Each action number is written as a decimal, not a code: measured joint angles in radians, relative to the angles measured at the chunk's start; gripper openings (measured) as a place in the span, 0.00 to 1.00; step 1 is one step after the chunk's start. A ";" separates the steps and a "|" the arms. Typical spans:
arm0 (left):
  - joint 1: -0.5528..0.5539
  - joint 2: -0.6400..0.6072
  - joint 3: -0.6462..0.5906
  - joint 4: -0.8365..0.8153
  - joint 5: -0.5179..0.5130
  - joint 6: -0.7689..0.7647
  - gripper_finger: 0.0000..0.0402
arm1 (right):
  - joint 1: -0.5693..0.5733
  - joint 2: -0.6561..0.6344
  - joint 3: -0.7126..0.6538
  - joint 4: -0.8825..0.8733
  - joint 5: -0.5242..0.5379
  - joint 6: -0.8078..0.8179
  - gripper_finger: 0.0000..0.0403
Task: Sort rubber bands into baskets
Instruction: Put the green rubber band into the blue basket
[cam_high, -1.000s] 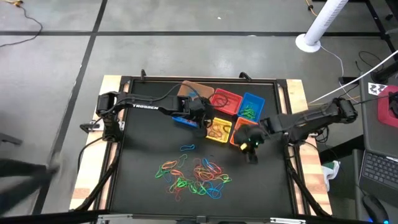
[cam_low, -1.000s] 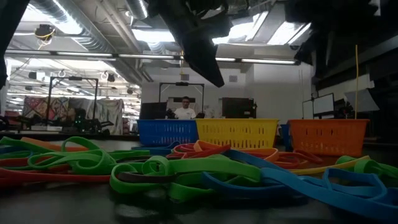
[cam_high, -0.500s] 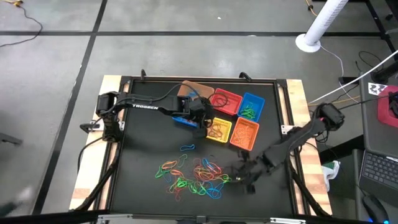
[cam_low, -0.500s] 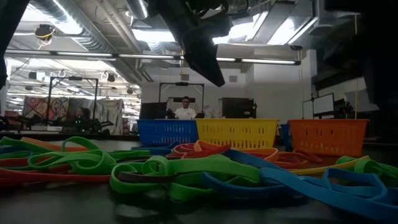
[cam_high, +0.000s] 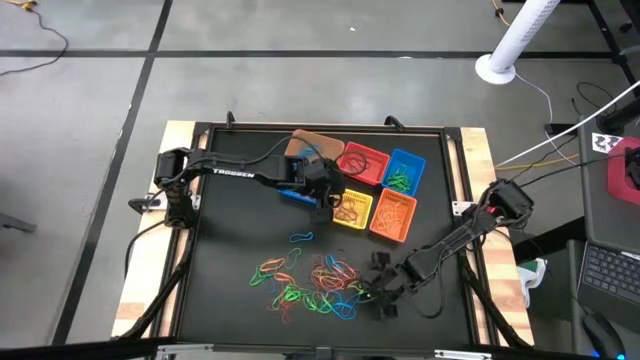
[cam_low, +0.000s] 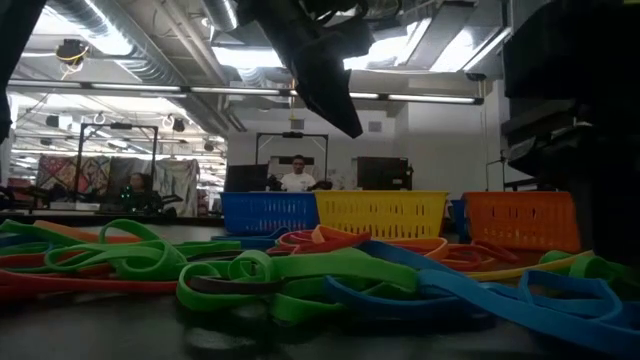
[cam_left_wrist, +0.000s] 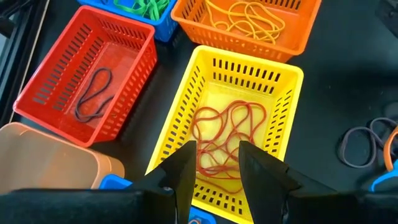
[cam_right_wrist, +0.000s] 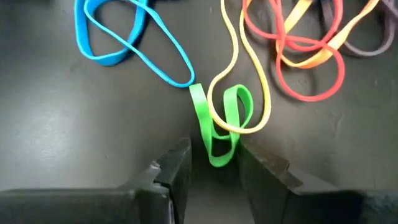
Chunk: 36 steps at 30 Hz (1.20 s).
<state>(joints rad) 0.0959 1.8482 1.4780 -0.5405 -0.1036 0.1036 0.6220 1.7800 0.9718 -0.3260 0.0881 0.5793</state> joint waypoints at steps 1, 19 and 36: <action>0.000 0.000 0.000 0.000 0.000 0.000 0.29 | 0.000 0.002 0.000 0.009 -0.001 0.000 0.33; 0.001 0.000 0.000 0.004 0.000 0.001 0.29 | -0.039 -0.052 0.045 -0.137 -0.102 0.070 0.06; 0.001 0.000 0.000 0.002 0.000 0.001 0.29 | -0.322 -0.335 0.202 -0.826 0.079 -0.291 0.02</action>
<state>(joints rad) 0.0967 1.8484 1.4780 -0.5381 -0.1038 0.1050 0.2998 1.4450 1.1736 -1.1519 0.1671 0.2879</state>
